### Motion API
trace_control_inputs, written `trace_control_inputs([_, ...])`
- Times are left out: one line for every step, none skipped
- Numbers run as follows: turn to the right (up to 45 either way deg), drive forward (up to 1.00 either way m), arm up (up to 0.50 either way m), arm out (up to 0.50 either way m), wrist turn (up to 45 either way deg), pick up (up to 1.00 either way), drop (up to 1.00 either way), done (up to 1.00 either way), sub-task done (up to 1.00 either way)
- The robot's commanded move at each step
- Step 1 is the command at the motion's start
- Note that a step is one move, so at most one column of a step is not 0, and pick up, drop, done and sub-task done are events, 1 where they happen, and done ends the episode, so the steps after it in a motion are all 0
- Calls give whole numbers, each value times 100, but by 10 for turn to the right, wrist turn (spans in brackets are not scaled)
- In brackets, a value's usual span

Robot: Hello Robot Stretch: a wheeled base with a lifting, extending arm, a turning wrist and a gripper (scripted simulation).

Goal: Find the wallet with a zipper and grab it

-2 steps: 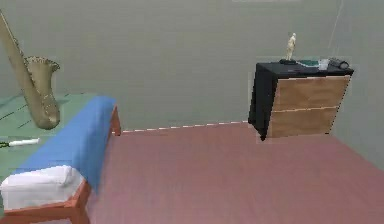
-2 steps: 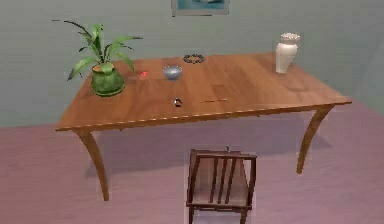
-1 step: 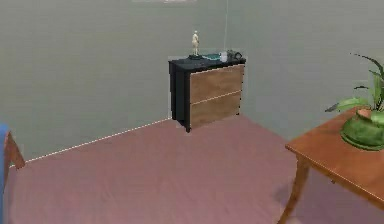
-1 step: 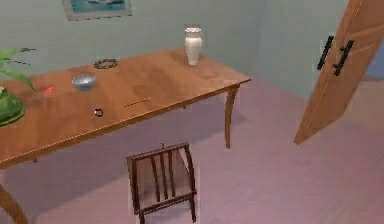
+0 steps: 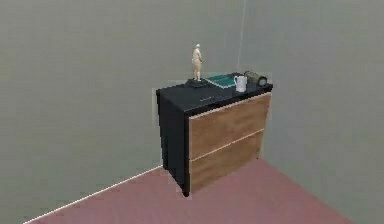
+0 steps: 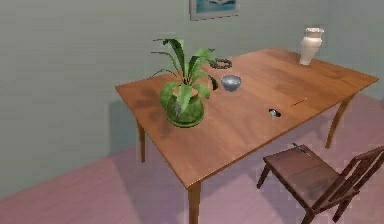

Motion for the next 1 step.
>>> trace_control_inputs([30, 0, 0, 0, 0, 0, 0, 0, 0])
